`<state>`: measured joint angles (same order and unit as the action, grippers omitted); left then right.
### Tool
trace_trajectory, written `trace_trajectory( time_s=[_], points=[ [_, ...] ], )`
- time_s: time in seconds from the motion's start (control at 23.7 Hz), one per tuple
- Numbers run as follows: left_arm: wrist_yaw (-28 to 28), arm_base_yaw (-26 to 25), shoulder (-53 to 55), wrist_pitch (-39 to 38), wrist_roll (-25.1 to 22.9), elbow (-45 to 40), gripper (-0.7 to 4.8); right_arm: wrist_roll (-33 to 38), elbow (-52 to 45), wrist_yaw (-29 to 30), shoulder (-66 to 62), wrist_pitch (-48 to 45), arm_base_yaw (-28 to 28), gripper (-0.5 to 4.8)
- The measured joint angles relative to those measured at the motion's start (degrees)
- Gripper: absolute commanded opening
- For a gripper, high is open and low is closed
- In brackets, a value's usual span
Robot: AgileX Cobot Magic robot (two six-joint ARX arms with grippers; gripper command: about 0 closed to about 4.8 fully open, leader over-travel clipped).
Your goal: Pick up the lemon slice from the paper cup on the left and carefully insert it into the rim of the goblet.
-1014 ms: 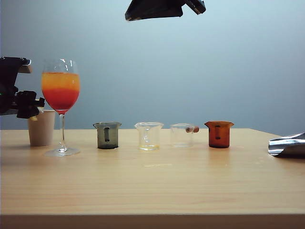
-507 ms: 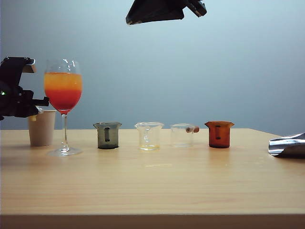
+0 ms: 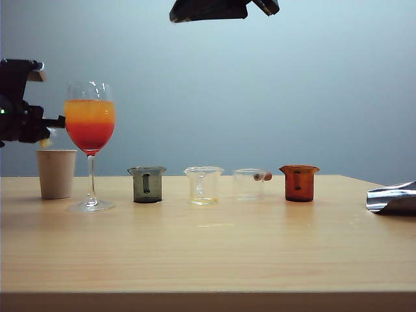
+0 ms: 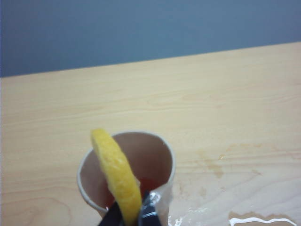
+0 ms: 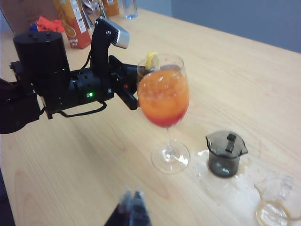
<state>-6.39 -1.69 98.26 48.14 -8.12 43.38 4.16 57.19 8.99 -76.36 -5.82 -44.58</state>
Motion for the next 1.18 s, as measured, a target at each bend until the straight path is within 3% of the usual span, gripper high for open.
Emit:
trace_trajectory(
  time_s=[0.34, 0.63, 0.97, 1.18],
  points=[
    [-1.5, 0.0, -11.2, -13.3, 0.0, 0.0, -0.06, 0.0, 0.0, 0.0, 0.0, -3.3, 0.0, -0.06],
    [-6.4, 0.0, -26.6, -30.8, 0.0, 0.0, -0.06, 0.0, 0.0, 0.0, 1.3, -3.8, 0.0, -0.06],
    [-20.5, 0.0, -40.3, -48.5, 0.1, 0.6, -0.06, 0.0, 0.0, 0.1, 2.2, -3.8, 0.2, -0.06],
    [-36.8, -0.7, -46.2, -52.4, -0.1, 0.7, -0.06, 0.0, 0.0, 0.7, 2.6, -4.1, 0.7, -0.06]
  ],
)
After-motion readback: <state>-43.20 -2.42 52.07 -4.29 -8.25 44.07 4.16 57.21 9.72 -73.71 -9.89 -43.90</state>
